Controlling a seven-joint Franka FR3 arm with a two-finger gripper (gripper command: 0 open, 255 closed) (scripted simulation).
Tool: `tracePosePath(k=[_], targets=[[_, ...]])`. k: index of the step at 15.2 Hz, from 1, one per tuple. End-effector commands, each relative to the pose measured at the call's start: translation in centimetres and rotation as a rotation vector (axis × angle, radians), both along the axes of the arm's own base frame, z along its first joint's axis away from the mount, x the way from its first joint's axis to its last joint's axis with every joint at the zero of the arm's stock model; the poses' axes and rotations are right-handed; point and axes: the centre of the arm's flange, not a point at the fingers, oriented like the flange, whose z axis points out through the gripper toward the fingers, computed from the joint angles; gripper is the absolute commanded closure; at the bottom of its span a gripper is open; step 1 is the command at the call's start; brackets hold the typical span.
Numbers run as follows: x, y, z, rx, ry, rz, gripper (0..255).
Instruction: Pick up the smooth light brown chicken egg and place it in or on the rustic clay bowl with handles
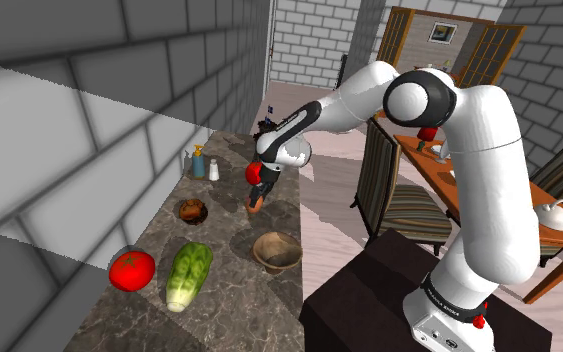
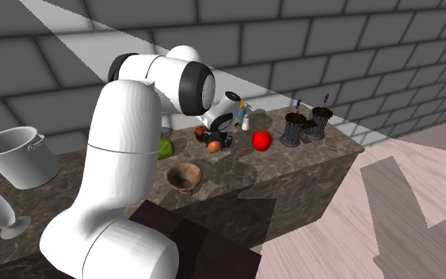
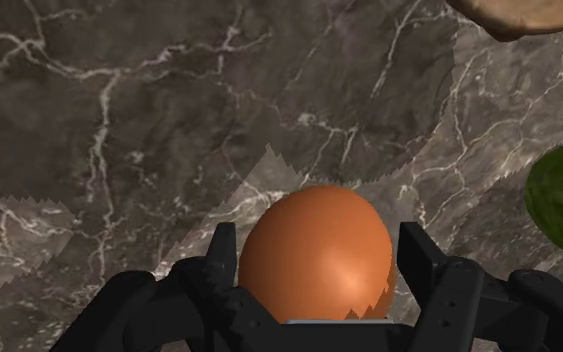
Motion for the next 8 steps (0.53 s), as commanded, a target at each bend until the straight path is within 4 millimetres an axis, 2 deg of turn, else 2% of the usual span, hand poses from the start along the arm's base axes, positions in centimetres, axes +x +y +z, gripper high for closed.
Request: tracePosePath(k=[1, 8], targets=[[0.0, 0.0, 0.9, 0.000, 0.000, 0.000, 255], [0.0, 0.0, 4.6, 0.000, 0.000, 0.000, 255]])
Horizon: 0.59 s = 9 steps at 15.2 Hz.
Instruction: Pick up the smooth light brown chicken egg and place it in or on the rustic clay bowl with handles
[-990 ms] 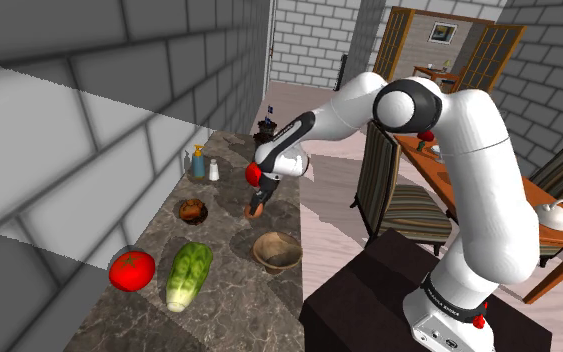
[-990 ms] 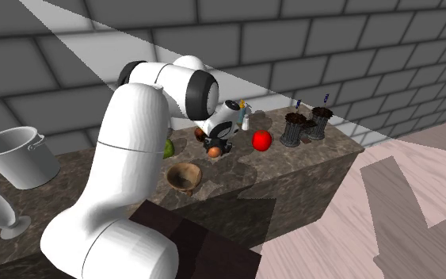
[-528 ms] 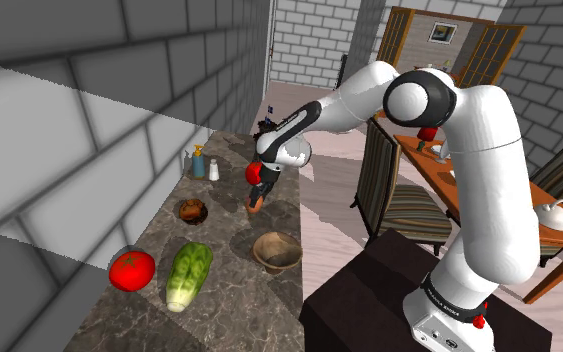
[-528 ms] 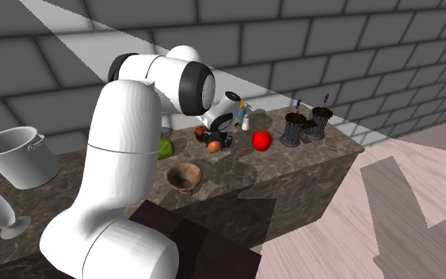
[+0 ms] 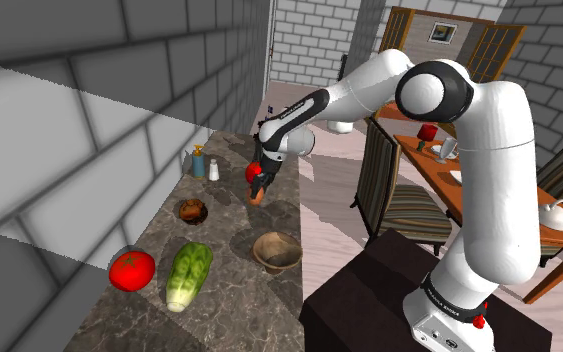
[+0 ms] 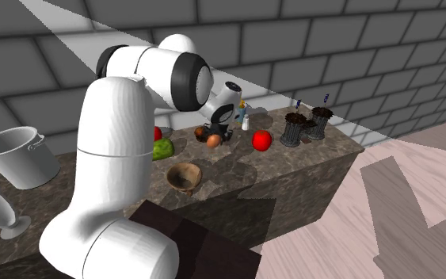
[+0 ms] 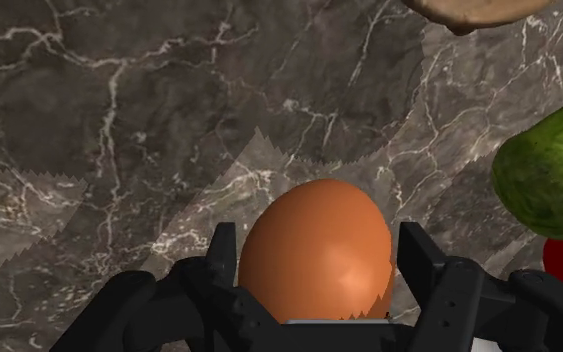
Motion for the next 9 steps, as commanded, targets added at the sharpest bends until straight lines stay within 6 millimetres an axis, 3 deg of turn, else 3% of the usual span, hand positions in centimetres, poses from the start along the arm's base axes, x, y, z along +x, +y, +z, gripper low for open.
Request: tracePosePath(k=[1, 5, 9], targets=[[0.0, 0.1, 1.0, 0.000, 0.000, 0.000, 255], [0.0, 0.1, 2.8, 0.000, 0.000, 0.000, 255], [-5.1, 1.4, 2.8, 0.000, 0.000, 0.000, 255]])
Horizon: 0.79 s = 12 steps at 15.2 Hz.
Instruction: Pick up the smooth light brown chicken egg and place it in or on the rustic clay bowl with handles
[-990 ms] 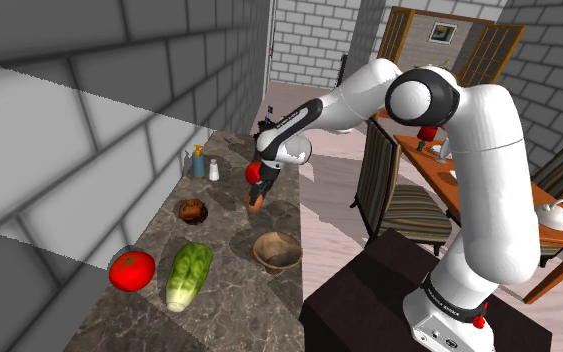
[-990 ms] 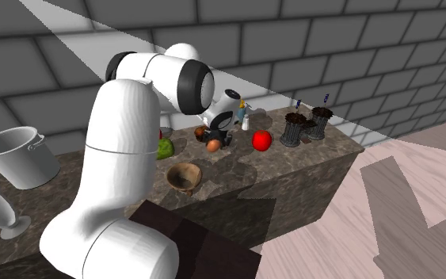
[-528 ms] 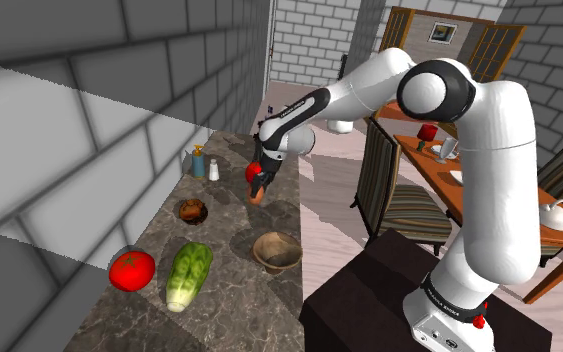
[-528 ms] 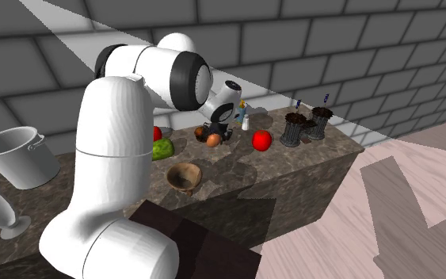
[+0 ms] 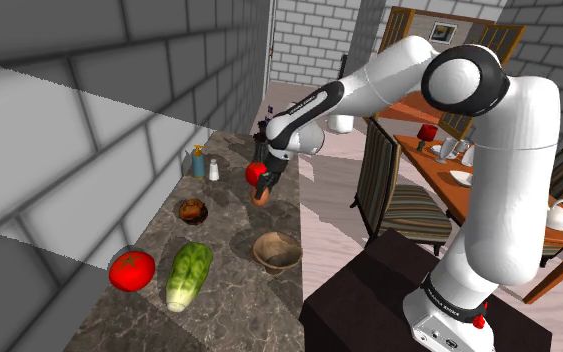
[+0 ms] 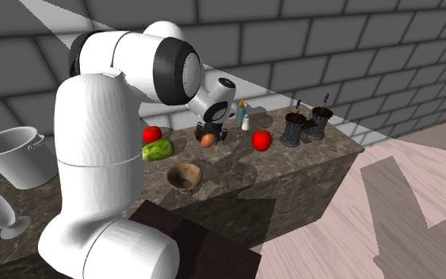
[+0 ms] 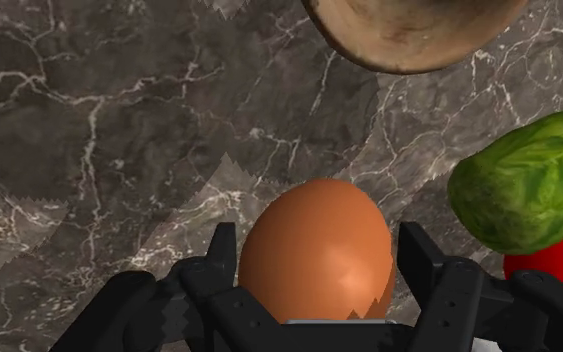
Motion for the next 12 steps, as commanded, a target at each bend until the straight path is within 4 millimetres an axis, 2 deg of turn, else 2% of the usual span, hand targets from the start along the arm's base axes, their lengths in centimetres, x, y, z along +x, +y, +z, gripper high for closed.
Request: tracePosePath(k=[1, 12], targets=[[-2.5, 0.8, 0.1, -0.001, 0.000, 0.000, 255], [-16.5, 4.5, 0.2, -0.001, 0.000, 0.000, 255]])
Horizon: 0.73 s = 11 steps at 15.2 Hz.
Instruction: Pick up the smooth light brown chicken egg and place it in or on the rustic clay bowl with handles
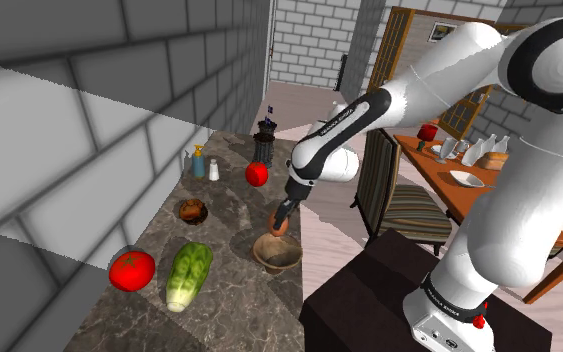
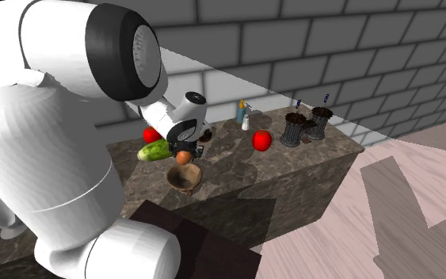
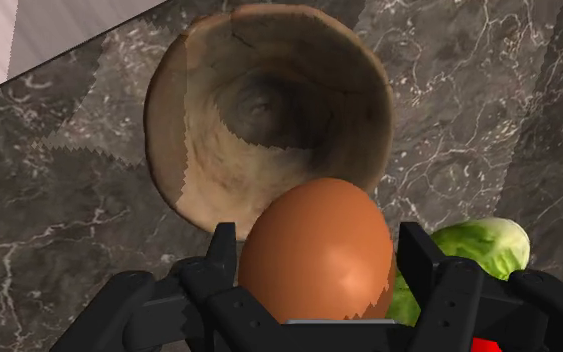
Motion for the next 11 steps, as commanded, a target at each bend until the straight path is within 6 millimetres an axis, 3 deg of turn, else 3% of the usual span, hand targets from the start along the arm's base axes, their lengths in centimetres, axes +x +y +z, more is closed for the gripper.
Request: tracePosePath(k=[1, 11], targets=[[-2.8, 0.8, 0.1, -0.001, -0.001, -0.001, 255], [-2.8, 0.8, -5.2, -0.001, -0.001, -0.001, 255]])
